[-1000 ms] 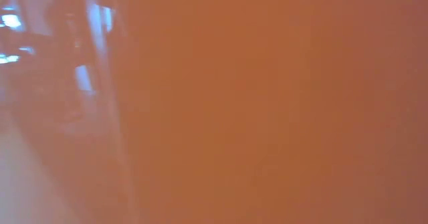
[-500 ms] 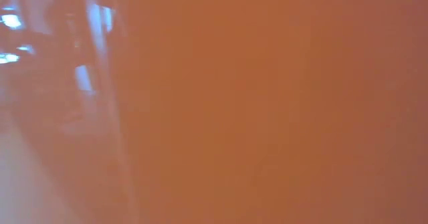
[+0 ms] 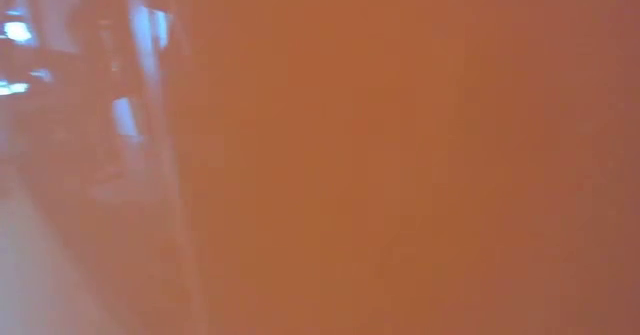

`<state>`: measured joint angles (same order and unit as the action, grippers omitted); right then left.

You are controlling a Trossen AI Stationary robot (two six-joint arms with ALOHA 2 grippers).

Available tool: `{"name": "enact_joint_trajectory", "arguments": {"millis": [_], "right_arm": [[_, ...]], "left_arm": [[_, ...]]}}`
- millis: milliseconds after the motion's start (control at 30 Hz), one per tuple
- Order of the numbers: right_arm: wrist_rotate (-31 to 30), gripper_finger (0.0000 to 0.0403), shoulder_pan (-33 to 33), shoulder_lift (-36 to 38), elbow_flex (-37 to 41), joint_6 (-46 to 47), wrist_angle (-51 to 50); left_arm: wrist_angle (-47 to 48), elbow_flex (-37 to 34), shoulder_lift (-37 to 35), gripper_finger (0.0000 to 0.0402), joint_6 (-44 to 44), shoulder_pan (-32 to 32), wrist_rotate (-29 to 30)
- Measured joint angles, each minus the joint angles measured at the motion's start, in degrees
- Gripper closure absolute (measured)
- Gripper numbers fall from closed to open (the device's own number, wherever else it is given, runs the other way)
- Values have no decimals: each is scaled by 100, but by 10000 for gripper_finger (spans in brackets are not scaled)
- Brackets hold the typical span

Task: Pick & Place Mini bowls
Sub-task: Put the green bowl on the shelf

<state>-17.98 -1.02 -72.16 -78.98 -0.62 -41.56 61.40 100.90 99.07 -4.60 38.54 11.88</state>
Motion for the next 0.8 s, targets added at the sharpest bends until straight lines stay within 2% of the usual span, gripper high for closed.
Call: {"name": "enact_joint_trajectory", "arguments": {"millis": [633,800], "right_arm": [[0,274,-2,0,0,24,7],[0,268,0,0,0,24,7]], "left_arm": [[-5,0,0,401,-3,0,0],[-3,0,0,378,-5,0,2]]}}
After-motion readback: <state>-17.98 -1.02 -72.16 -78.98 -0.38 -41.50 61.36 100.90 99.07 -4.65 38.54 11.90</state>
